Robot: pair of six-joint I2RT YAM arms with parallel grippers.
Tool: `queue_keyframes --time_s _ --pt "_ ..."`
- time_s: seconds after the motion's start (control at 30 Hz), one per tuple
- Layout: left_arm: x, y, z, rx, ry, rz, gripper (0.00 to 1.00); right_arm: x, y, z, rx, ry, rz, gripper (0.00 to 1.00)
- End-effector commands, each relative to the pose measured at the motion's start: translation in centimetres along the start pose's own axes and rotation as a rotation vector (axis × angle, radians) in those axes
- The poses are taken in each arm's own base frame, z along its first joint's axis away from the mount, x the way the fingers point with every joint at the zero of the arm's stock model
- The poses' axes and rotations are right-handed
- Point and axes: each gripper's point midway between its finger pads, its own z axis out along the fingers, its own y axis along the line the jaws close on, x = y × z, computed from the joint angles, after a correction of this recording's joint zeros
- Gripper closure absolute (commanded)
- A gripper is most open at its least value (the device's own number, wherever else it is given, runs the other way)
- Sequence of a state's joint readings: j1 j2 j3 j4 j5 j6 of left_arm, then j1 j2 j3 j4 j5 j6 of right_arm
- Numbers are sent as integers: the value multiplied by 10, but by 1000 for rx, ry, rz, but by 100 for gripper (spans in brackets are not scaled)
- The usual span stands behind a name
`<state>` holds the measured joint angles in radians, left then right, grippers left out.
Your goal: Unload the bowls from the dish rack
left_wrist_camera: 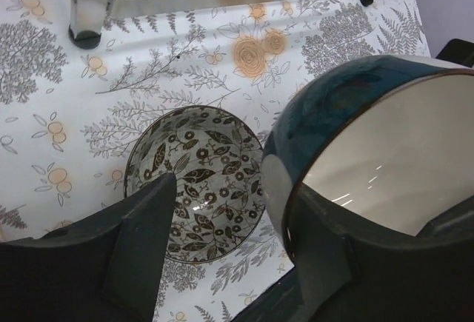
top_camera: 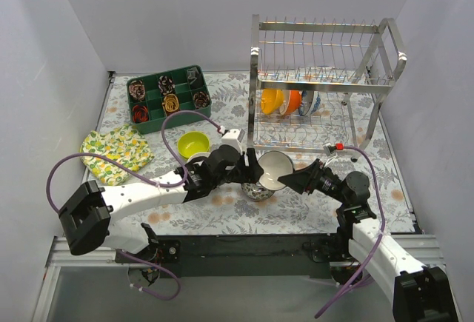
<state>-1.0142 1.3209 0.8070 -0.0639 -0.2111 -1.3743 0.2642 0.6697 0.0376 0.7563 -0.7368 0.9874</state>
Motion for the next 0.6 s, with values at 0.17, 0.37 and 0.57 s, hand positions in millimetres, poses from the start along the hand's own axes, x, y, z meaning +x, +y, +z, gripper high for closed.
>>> queue_keyframes --time_s 0.17,0.37,0.57 --pt "-22 -24 -6 33 -101 -19 95 0 16 -2 -85 -14 -65 76" --pt "-22 -9 -17 -40 -89 7 100 11 2 -6 -56 -11 -67 38" --pt "-26 15 -35 -162 -79 56 100 8 -11 -5 7 -21 -117 15"
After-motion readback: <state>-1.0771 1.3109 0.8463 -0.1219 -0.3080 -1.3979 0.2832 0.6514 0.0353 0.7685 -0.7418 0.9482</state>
